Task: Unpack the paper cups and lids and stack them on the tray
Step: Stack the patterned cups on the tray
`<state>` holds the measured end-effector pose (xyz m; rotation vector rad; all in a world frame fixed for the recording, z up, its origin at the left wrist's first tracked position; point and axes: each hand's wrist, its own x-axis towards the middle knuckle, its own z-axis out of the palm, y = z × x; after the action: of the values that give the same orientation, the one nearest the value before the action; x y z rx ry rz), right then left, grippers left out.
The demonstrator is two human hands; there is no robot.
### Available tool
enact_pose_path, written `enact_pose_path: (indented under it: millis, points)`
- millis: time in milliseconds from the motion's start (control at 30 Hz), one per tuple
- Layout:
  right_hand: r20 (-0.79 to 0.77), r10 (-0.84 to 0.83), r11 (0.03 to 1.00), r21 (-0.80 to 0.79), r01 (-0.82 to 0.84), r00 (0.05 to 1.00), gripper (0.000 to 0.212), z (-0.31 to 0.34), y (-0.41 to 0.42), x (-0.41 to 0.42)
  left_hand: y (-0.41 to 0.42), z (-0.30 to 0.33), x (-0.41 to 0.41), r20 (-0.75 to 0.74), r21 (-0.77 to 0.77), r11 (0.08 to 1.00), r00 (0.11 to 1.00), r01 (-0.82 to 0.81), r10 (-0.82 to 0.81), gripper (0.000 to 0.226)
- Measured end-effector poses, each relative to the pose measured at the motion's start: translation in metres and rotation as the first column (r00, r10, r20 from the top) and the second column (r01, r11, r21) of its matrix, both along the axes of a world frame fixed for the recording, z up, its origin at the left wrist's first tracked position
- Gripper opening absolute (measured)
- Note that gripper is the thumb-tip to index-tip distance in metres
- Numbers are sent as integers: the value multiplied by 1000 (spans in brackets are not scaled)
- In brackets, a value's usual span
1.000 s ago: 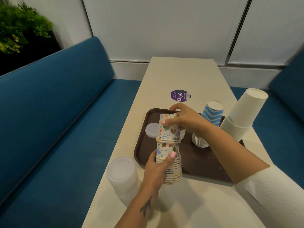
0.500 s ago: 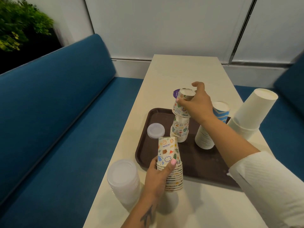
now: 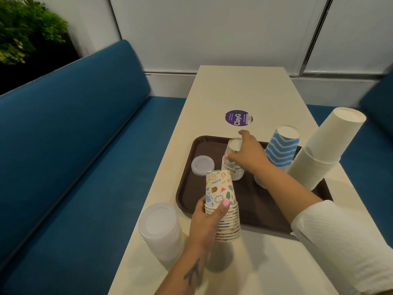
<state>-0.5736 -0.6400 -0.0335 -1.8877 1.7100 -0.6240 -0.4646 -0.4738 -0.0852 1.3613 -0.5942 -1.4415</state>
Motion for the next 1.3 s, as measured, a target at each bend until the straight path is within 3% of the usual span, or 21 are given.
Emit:
enact_pose_path:
  millis: [133,200,300,333,400,467,533,633,733,867,1000,1167,1300]
  points:
    - [95,50,983,-182,-32,994,63,25,26,-1,-3,1,-1,27,7,1000,1000,10,-10,80]
    - [183,151,988,-63,-141,972,55,39,44,-1,-4,4,-2,65,0,1000,998,13,-13,88]
    - [292,292,908,215,-360,911,49,42,67,-1,-5,12,-6,52,-64,997,998,32,-28,103]
    - [333,286,899,231,-372,898,46,40,70,-2,-4,16,-7,-3,-76,997,999,35,-35,102]
    - [404,238,915,213,-344,883,39,36,73,-4,-1,26,-9,-183,-89,996,983,16,-32,75]
    - [447,199,922,217,-321,872,36,34,72,-7,2,30,-10,-432,-12,998,901,-63,52,48]
    - [485,191,915,227,-334,853,34,32,73,-12,2,27,-9,-565,71,990,813,-122,141,38]
    - [544,193,903,227,-365,817,25,31,77,-16,2,25,-9,-601,170,966,757,-194,258,38]
    - [578,202,895,218,-389,790,24,31,80,-18,6,29,-15,-597,275,944,737,-185,318,24]
    - [601,195,896,212,-390,775,32,31,79,-20,14,37,-22,-634,395,914,693,-92,344,41]
    - [623,192,879,235,-416,758,40,32,77,-21,12,30,-20,-685,338,941,681,-18,259,52]
    - [637,173,879,244,-409,751,47,36,72,-22,7,34,-11,-738,131,983,650,-128,183,53]
    - [629,165,890,238,-390,760,43,43,65,-21,6,34,-10,-736,88,985,656,-149,165,54]
